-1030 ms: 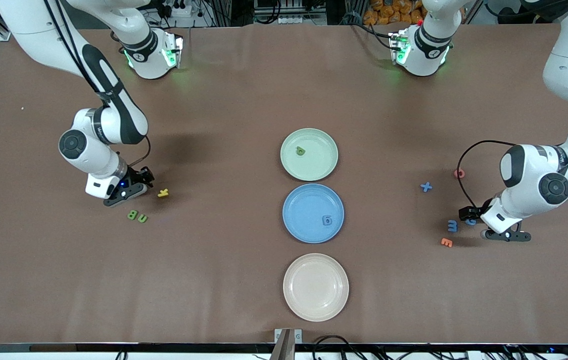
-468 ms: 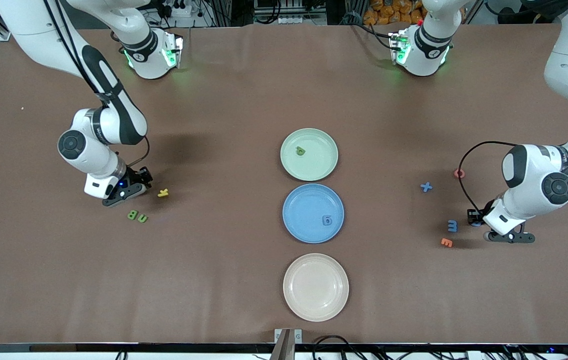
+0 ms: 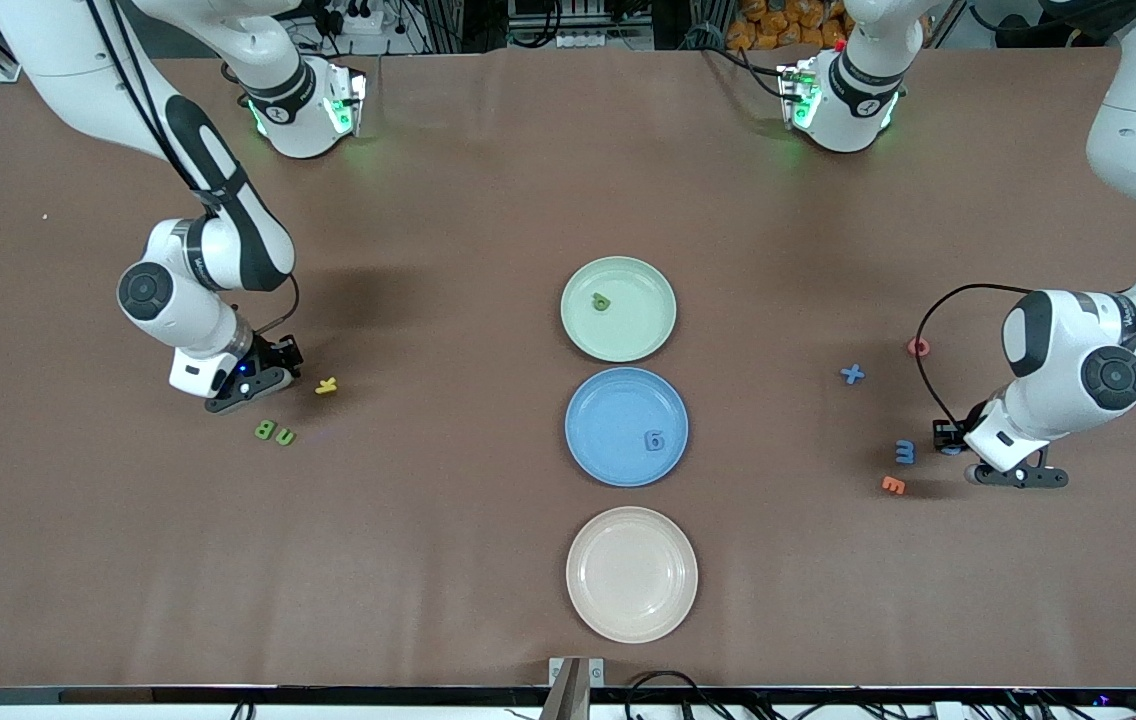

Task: Sort letters by color into matching plates
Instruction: 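Grasp the green Z and blue c with the right and left grippers, then carry the Z and c over the green and blue plates with both grippers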

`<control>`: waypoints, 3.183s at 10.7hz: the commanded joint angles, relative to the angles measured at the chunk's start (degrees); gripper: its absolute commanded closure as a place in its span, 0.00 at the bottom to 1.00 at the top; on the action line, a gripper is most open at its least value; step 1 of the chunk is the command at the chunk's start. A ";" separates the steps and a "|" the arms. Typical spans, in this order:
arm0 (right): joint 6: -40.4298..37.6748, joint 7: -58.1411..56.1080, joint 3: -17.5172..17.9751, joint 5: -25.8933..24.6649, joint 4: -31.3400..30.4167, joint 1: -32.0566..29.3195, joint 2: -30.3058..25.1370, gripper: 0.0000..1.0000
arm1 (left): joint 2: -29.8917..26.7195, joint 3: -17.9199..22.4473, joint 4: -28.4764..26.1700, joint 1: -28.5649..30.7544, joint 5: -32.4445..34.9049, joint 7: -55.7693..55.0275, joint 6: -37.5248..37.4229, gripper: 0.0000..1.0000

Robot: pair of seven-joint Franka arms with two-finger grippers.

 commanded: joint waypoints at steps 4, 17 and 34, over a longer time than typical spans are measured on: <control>-3.62 -0.53 -0.96 1.13 0.28 1.13 -2.31 1.00 | -0.81 -0.50 9.20 -6.21 0.74 -7.89 -15.27 1.00; -24.20 12.10 -2.54 1.31 9.86 6.83 -9.62 1.00 | -1.42 -3.66 13.15 -21.33 -10.50 -28.57 -23.09 1.00; -16.82 51.98 7.55 1.75 18.90 18.87 -1.98 1.00 | 0.25 -6.83 16.14 -34.78 -8.61 -43.69 -12.19 0.00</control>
